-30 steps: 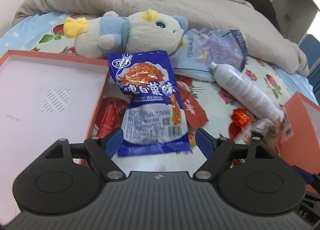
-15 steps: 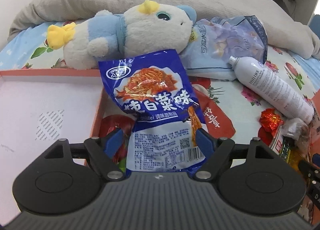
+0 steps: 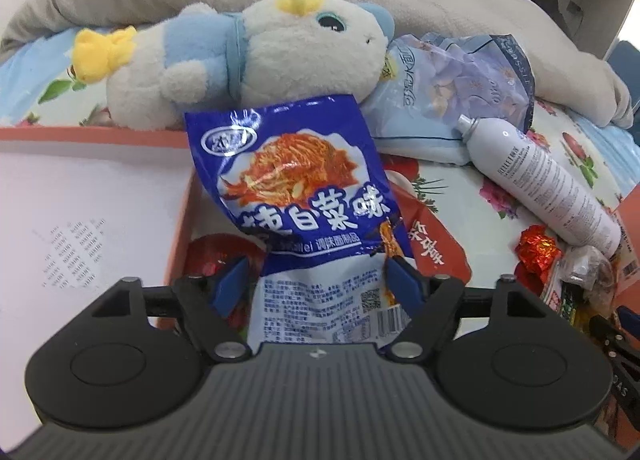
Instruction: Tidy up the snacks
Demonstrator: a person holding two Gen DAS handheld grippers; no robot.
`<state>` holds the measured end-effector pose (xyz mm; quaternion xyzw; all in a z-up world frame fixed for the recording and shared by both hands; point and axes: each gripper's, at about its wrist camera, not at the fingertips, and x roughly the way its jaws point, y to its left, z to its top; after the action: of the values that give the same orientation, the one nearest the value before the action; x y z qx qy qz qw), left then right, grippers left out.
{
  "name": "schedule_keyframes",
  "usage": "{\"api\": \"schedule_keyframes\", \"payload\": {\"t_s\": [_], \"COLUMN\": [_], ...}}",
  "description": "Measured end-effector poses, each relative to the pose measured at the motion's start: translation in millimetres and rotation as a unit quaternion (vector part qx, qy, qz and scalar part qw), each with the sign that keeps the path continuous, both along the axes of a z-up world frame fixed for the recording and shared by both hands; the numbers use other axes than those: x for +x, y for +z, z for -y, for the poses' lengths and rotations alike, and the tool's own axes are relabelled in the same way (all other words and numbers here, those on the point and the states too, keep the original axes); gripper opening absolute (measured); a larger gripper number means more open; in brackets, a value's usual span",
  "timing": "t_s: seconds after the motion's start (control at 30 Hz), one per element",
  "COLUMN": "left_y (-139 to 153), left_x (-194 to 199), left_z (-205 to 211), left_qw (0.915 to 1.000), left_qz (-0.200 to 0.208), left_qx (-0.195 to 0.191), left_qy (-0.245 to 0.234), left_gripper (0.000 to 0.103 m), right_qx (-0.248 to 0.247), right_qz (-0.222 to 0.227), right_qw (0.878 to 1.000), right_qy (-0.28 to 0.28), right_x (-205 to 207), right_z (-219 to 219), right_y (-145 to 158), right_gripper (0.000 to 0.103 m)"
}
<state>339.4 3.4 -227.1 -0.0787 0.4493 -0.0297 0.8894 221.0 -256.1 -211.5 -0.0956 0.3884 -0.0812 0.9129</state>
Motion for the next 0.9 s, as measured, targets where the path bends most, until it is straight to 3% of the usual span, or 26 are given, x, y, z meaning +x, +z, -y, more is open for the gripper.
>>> {"api": "schedule_keyframes", "payload": {"t_s": [0.13, 0.37, 0.57, 0.9], "left_y": [-2, 11, 20, 34], "left_x": [-3, -14, -29, -70], "left_z": [1, -11, -11, -21], "left_qw": [1.0, 0.9996, 0.9995, 0.9986], "left_qz": [-0.001, 0.011, 0.017, 0.025], "left_qx": [0.001, -0.02, -0.024, -0.047], "left_qy": [0.004, 0.019, 0.01, 0.007], "left_gripper": [0.057, 0.036, 0.026, 0.024], "right_qx": [-0.004, -0.007, -0.002, 0.007], "right_qz": [-0.001, 0.009, 0.028, 0.049], "right_qw": [1.0, 1.0, 1.0, 0.999], "right_qy": [-0.001, 0.003, 0.001, 0.016], "right_x": [0, -8, -23, -55], "right_z": [-1, -2, -4, -10], "right_y": [-1, 9, 25, 43], "right_gripper": [0.028, 0.02, 0.012, 0.009]}}
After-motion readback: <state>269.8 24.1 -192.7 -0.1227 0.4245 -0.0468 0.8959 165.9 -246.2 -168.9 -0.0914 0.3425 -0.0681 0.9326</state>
